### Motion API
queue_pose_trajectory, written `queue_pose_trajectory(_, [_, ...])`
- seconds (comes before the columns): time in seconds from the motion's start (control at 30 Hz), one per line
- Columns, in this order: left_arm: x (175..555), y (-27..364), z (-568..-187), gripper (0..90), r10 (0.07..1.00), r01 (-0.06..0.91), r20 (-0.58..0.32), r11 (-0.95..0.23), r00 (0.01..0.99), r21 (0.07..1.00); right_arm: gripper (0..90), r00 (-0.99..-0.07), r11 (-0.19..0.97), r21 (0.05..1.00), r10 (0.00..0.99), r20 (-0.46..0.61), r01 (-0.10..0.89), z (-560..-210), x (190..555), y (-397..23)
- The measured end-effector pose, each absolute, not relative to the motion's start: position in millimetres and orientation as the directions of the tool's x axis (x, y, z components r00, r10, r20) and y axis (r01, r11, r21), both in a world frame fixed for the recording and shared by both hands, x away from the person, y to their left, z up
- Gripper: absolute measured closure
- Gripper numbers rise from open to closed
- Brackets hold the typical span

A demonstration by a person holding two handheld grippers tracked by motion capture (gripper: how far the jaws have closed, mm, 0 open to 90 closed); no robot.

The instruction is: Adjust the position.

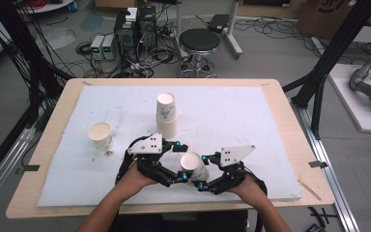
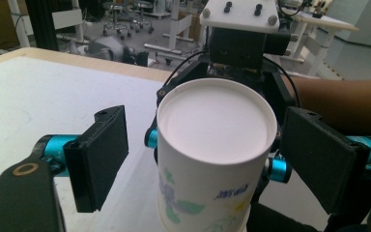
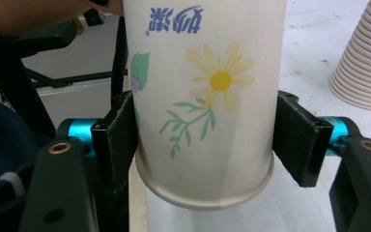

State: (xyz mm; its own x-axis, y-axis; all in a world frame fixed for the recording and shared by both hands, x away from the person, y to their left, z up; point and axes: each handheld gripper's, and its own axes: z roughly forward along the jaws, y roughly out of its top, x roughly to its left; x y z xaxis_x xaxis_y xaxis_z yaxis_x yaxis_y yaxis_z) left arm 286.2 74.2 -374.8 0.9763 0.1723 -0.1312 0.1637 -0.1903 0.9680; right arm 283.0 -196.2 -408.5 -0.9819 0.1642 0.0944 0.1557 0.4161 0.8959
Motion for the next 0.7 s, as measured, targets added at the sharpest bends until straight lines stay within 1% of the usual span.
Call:
queue_pose_trajectory(0.27, [285,82,-372,17.6,0.188,0.154,-0.108,-0.247,0.976,0.957,31.4,-0.983,0.49,0.862,0.177,0.047,0.13,-400,285,-193])
queue_pose_trajectory(0.33, [285,83,-372,17.6,0.19,0.15,-0.101,-0.263,0.976,0.953,31.5,-0.984,0.518,0.847,0.178,0.029,0.119,-398,286,-193])
queue_pose_trajectory(0.37, [285,82,-372,17.6,0.188,0.146,-0.096,-0.277,0.977,0.95,31.5,-0.984,0.553,0.827,0.176,0.0,0.099,-395,288,-191])
queue_pose_trajectory(0.4, [285,82,-372,17.6,0.188,0.146,-0.096,-0.277,0.977,0.95,31.5,-0.984,0.553,0.827,0.176,0.0,0.099,-395,288,-191])
queue_pose_trajectory(0.63, [287,77,-370,17.6,0.175,0.141,-0.085,-0.342,0.981,0.929,31.5,-0.989,0.65,0.758,0.141,-0.049,0.055,-382,290,-186])
queue_pose_trajectory(0.7, [287,76,-369,17.6,0.17,0.137,-0.08,-0.36,0.982,0.923,31.5,-0.989,0.659,0.75,0.135,-0.053,0.05,-381,290,-186])
